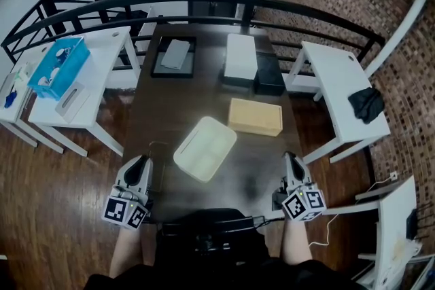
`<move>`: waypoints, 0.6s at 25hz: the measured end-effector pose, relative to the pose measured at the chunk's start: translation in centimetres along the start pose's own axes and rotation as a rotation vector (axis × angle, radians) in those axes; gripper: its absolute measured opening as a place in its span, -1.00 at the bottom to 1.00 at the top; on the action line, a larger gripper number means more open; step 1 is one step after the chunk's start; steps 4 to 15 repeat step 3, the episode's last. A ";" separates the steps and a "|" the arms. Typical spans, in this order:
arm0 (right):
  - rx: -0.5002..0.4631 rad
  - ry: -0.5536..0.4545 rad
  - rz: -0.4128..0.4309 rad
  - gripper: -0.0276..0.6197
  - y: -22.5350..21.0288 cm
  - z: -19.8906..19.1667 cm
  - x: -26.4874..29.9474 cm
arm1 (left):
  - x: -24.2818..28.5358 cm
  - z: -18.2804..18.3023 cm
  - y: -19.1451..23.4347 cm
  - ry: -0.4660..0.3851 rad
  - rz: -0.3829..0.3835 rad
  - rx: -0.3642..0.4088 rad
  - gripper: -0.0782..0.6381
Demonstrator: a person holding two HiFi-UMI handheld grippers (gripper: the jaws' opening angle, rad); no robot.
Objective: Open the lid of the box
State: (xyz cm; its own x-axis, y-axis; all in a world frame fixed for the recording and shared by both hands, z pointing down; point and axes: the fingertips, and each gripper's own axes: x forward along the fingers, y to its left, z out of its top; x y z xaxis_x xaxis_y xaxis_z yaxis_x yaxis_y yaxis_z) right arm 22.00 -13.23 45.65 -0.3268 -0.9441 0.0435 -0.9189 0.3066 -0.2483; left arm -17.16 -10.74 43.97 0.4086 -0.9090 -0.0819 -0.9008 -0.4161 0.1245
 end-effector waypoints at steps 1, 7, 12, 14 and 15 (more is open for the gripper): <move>-0.002 0.000 -0.001 -0.91 0.0 0.0 0.0 | -0.1 0.0 0.2 -0.002 0.006 -0.006 -0.68; -0.004 0.001 -0.004 -0.91 -0.1 0.1 0.0 | -0.3 -0.1 0.6 -0.007 0.018 -0.020 -0.68; -0.004 0.001 -0.004 -0.91 -0.1 0.1 0.0 | -0.3 -0.1 0.6 -0.007 0.018 -0.020 -0.68; -0.004 0.001 -0.004 -0.91 -0.1 0.1 0.0 | -0.3 -0.1 0.6 -0.007 0.018 -0.020 -0.68; -0.004 0.001 -0.004 -0.91 -0.1 0.1 0.0 | -0.3 -0.1 0.6 -0.007 0.018 -0.020 -0.68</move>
